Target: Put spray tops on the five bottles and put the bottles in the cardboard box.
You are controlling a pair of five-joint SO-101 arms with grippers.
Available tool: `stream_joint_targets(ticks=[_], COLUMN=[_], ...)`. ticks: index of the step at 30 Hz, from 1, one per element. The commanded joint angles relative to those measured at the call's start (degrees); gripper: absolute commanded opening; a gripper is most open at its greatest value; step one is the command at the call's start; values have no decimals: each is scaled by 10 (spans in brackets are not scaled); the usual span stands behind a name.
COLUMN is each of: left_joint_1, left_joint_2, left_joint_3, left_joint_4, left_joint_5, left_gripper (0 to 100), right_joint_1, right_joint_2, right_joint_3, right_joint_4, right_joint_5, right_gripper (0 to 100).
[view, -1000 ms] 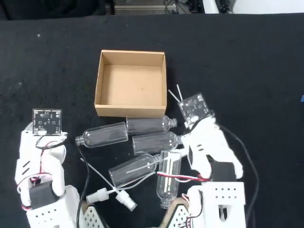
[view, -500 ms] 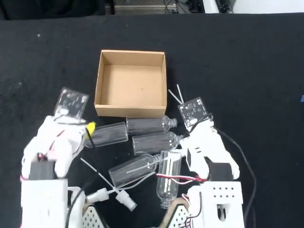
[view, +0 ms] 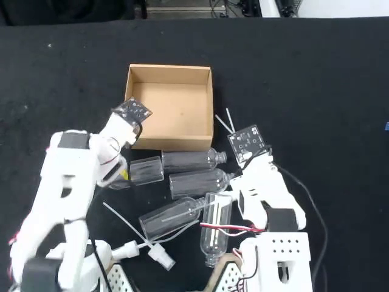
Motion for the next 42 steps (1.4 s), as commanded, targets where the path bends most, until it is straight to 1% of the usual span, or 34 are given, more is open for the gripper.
stream_joint_targets(ticks=[1,3,5,9,16,17,21,23,28,33,35,37,38,42], left_joint_1=[9,9,6,9,22,22,19,18,13,-48,-60,-60,-58,-50], left_joint_2=[54,83,102,117,117,117,117,117,100,62,52,44,40,25], left_joint_3=[-56,-61,-57,-34,-15,-10,-1,-7,-7,-7,-7,-7,-8,-25], left_joint_4=[4,-4,-31,-61,-55,-55,-51,-25,41,69,73,74,74,75], left_joint_5=[-6,-6,-6,-6,-15,-17,-18,-21,-91,-179,-196,-196,-193,-193], left_gripper=[253,253,253,253,250,238,133,106,106,106,106,120,144,292], right_joint_1=[-5,-5,-5,-5,-5,-5,-5,-5,-5,-4,-4,-4,-4,-4], right_joint_2=[4,4,4,4,4,4,4,4,4,4,4,4,4,4], right_joint_3=[-1,-1,-1,-1,-1,-1,-1,-1,-1,15,28,29,29,29], right_joint_4=[-15,-15,-15,-15,-15,-15,-15,-15,-15,-40,-60,-65,-64,-63], right_joint_5=[-4,-4,-4,-4,-4,-4,-4,-4,-4,-4,-2,-2,-2,-2], right_gripper=[152,152,152,152,152,152,152,152,152,152,152,152,152,152])
